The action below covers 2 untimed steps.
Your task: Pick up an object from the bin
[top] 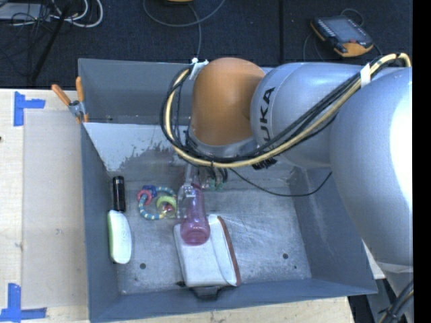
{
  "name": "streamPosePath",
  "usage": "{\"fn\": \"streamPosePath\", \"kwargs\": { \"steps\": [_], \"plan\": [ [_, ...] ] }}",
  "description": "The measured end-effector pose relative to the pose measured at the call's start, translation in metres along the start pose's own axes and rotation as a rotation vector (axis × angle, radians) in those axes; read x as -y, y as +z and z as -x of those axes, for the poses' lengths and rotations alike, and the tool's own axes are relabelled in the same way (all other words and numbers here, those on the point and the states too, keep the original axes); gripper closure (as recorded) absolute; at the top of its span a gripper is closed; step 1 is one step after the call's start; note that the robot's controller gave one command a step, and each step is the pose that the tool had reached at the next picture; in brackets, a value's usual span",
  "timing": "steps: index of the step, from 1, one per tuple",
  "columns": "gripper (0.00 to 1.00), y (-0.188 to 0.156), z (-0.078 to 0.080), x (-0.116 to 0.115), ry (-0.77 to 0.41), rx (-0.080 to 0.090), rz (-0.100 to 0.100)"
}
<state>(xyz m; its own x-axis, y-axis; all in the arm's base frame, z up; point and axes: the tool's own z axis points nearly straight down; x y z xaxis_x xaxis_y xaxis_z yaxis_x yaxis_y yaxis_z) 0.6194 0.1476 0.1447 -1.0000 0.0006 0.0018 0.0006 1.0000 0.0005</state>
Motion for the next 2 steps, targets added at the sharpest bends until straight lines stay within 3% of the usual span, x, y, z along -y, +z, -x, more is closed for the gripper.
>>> {"fn": "streamPosePath", "kwargs": {
  "steps": [1, 2],
  "plan": [
    [0.0, 0.078, -0.002, -0.023, -0.003, 0.004, 0.001],
    [0.0, 0.012, -0.008, -0.019, 0.157, 0.002, 0.0]
  ]
}}
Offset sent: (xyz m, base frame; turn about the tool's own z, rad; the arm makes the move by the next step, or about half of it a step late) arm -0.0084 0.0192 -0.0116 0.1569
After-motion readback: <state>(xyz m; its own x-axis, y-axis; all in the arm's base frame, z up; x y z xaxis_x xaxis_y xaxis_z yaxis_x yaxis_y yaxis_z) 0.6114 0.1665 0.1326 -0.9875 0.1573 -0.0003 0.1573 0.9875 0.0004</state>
